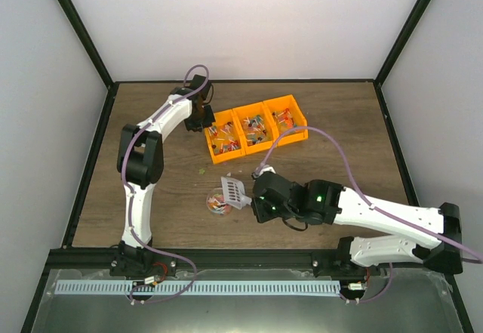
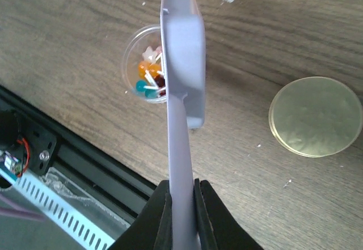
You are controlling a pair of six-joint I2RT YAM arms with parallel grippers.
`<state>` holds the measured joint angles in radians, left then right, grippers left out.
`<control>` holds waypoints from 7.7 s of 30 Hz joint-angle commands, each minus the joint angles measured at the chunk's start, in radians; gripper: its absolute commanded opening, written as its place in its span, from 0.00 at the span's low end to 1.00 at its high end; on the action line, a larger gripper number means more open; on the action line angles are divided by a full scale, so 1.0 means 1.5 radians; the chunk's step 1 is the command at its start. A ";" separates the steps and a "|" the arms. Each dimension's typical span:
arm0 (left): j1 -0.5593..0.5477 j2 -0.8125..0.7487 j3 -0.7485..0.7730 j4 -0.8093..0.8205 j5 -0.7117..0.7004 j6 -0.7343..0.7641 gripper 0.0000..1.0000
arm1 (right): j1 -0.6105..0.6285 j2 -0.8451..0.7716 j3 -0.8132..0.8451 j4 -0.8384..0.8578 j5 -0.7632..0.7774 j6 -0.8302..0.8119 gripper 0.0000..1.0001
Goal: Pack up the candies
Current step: Place the fake candies in the packing bottle, then scoop the fake candies from the storage box, then place the fake candies in the packing bottle.
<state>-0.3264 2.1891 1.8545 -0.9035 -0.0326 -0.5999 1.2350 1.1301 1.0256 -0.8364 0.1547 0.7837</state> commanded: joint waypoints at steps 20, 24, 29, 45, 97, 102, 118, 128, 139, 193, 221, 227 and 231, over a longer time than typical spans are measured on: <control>-0.033 -0.079 -0.103 0.000 0.015 -0.020 0.33 | -0.355 -0.125 -0.033 0.143 -0.024 0.170 0.01; -0.044 -0.097 -0.125 0.001 0.014 -0.020 0.32 | -0.434 -0.092 -0.030 0.195 -0.061 0.220 0.01; -0.052 -0.119 -0.150 0.006 0.014 -0.023 0.32 | -0.520 -0.040 -0.036 0.209 -0.104 0.317 0.01; -0.052 -0.091 -0.152 0.019 0.015 -0.021 0.11 | -0.623 0.106 0.010 0.204 -0.180 0.434 0.01; -0.049 -0.034 -0.065 -0.011 0.018 -0.001 0.04 | -0.677 0.247 -0.063 0.533 -0.419 0.213 0.01; -0.049 -0.037 -0.067 -0.012 0.016 0.002 0.04 | -0.686 0.214 -0.108 0.551 -0.415 0.216 0.01; -0.049 -0.046 -0.073 -0.011 0.018 0.005 0.04 | -0.705 0.128 -0.203 0.612 -0.436 0.223 0.01; -0.049 -0.054 -0.094 0.000 0.023 0.004 0.04 | -0.749 0.023 -0.270 0.632 -0.441 0.226 0.01; -0.049 -0.051 -0.096 0.003 0.028 0.004 0.04 | -0.751 -0.028 -0.325 0.671 -0.485 0.227 0.01; -0.041 -0.057 -0.122 0.022 0.034 0.006 0.05 | -0.315 -0.197 -0.324 0.300 -0.423 -0.031 0.01; -0.029 -0.054 -0.128 0.025 0.036 0.009 0.05 | -0.102 -0.029 -0.033 0.005 -0.100 -0.067 0.01; -0.027 -0.053 -0.128 0.028 0.038 0.008 0.05 | -0.054 0.034 0.031 -0.052 -0.037 -0.065 0.01; -0.026 -0.051 -0.128 0.027 0.036 0.009 0.04 | -0.016 0.065 0.076 -0.102 0.016 -0.053 0.01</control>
<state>-0.3756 2.0949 1.6932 -0.8585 0.0406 -0.5991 1.1610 1.1923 1.0569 -0.8543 0.0525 0.6922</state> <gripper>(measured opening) 0.117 0.098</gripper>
